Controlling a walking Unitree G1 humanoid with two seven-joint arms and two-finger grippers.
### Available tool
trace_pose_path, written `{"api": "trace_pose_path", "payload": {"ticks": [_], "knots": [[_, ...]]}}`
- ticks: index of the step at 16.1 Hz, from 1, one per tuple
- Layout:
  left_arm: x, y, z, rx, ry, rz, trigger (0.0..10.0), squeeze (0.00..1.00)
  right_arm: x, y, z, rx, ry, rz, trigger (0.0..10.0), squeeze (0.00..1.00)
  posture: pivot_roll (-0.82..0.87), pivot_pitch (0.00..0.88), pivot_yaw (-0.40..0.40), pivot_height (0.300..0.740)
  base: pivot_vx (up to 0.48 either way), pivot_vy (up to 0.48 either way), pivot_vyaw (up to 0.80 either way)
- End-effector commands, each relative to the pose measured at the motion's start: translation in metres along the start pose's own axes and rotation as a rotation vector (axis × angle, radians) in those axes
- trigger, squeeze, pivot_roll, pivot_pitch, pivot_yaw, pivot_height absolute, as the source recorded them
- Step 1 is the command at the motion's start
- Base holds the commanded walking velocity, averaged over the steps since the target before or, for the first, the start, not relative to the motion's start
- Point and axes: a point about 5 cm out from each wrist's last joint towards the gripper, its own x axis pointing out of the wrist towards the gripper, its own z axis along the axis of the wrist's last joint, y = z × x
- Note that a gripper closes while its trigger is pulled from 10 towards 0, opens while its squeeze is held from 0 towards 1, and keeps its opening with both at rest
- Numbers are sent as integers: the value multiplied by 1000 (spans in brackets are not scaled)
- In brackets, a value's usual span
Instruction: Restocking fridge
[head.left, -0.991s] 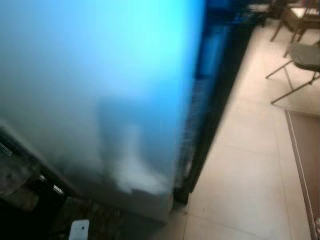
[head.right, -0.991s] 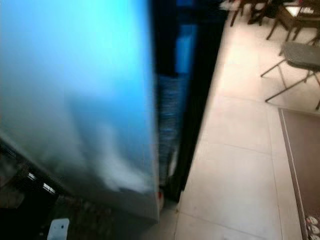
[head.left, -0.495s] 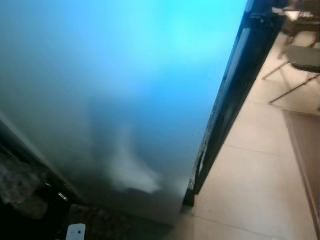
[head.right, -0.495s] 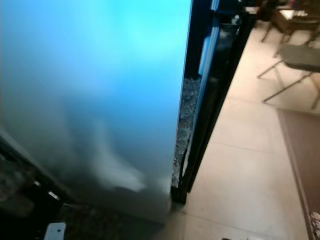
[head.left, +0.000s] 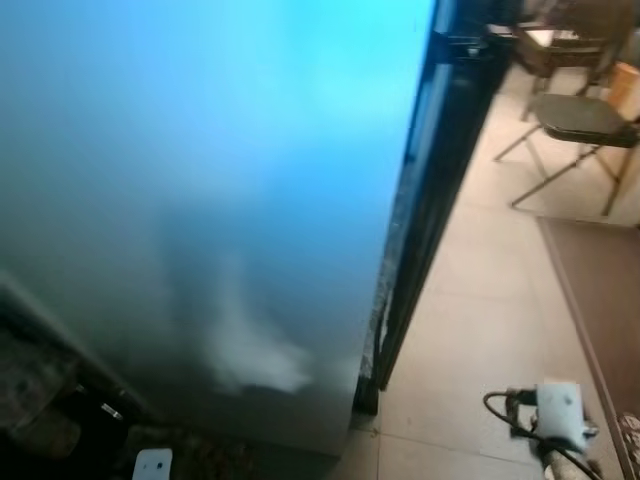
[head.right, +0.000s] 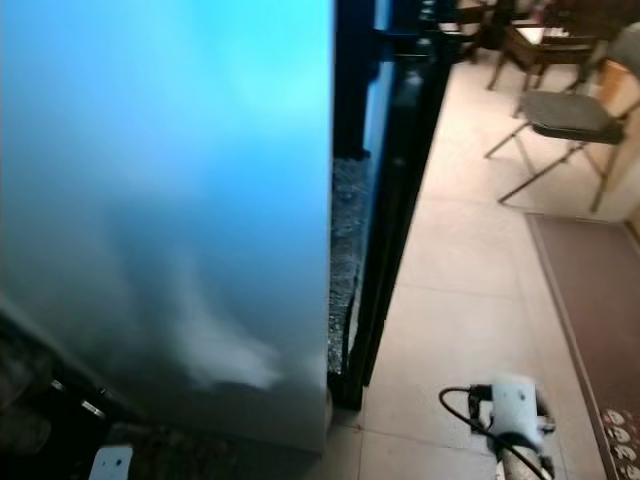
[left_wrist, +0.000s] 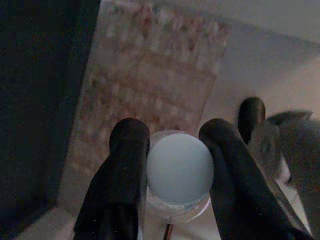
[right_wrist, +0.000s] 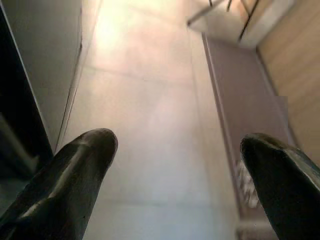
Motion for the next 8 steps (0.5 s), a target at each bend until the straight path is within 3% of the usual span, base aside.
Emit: {"api": "trace_pose_path", "payload": {"ticks": [1, 3, 6, 7, 8], "knots": [[-1, 1, -5, 16, 19, 3, 10000, 0, 0, 3, 4, -18, -31, 4, 10000, 0, 22, 0, 13, 740, 0, 0, 0], [0, 1, -5, -1, 17, 10, 10000, 0, 7, 4, 26, -23, -135, 24, 10000, 0, 10, 18, -1, 740, 0, 0, 0], [0, -2, -3, -16, 16, 15, 10000, 0, 10, 21, 72, -120, -377, 97, 10000, 0, 0, 34, -25, 740, 0, 0, 0], [0, -3, 0, -34, 10, 18, 10000, 0, 6, 37, 102, -139, -506, 119, 10000, 0, -14, 38, -33, 740, 0, 0, 0], [0, -3, 1, -41, 9, 20, 10000, 0, -1, 49, 119, -122, -586, 138, 10000, 0, -14, 39, -32, 740, 0, 0, 0]]}}
